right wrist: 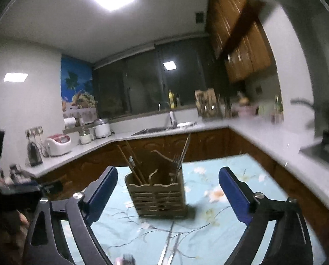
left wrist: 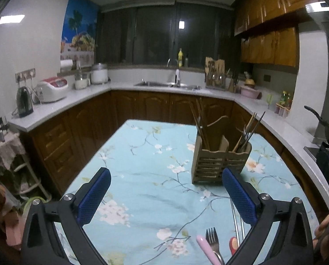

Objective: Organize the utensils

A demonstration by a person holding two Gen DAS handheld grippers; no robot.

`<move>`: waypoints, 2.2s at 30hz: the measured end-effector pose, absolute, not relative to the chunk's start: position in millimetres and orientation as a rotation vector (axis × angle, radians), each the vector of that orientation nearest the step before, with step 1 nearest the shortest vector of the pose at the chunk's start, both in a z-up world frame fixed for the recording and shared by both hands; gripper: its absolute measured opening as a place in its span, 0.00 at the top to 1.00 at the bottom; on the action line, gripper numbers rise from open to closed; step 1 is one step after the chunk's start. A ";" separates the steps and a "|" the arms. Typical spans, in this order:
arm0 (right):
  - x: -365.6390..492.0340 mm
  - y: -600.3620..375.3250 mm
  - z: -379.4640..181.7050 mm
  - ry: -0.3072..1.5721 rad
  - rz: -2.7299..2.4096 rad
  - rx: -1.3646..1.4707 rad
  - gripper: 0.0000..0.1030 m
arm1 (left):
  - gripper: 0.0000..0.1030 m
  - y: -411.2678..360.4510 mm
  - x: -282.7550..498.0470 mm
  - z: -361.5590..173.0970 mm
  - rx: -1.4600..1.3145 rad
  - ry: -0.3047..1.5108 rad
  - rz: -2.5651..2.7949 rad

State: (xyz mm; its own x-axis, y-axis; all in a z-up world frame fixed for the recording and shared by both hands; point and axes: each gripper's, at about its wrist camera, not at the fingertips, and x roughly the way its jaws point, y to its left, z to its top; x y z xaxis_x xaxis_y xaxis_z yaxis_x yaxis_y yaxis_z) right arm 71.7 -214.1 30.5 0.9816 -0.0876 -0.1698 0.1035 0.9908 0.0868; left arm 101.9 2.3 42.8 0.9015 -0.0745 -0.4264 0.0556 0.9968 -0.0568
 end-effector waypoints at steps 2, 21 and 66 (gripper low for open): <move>66.3 -208.0 30.2 0.148 -0.079 0.063 0.02 | 0.01 5.1 93.4 39.6 -0.036 0.423 -0.065; 67.3 -203.0 -7.3 0.257 -0.065 0.060 0.01 | 0.01 11.7 85.1 0.4 0.005 0.392 -0.065; 71.7 -195.9 -19.1 0.315 -0.043 0.059 0.01 | 0.01 4.7 88.6 -2.0 0.012 0.414 -0.061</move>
